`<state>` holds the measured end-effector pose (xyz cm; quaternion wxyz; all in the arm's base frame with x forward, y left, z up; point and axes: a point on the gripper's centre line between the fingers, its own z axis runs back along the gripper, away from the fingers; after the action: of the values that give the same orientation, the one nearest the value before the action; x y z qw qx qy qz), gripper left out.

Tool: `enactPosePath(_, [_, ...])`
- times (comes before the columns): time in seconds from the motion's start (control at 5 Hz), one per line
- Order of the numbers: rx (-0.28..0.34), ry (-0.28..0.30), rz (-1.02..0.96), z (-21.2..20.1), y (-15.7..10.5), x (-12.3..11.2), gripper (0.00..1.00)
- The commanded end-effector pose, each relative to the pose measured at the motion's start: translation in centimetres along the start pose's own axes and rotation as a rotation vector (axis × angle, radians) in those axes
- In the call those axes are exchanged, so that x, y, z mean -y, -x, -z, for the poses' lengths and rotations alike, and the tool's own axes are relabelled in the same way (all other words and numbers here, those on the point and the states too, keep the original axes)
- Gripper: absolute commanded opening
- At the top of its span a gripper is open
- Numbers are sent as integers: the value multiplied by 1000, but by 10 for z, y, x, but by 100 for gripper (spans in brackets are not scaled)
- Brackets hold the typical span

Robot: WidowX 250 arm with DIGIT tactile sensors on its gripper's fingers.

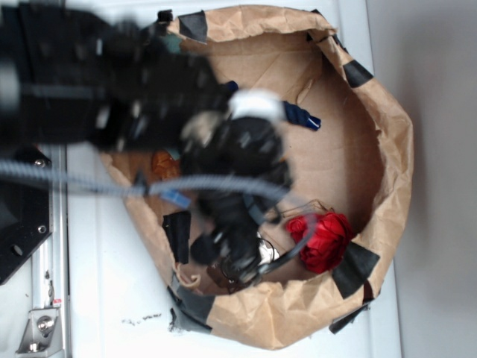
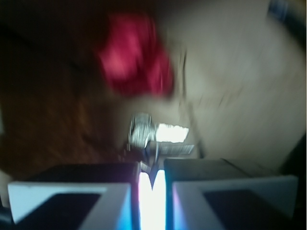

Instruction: Grab the silver keys.

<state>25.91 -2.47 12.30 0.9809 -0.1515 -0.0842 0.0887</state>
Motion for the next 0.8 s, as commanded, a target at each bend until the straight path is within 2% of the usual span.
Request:
enactPosePath(0.0, [182, -311, 10, -71, -13, 4, 0])
enactPosePath(0.2, [159, -302, 12, -62, -5, 5, 0])
enactPosePath(0.4, [118, -231, -67, -36, -5, -3, 100])
enactPosePath(0.6, [121, -188, -41, -3, -3, -15, 100])
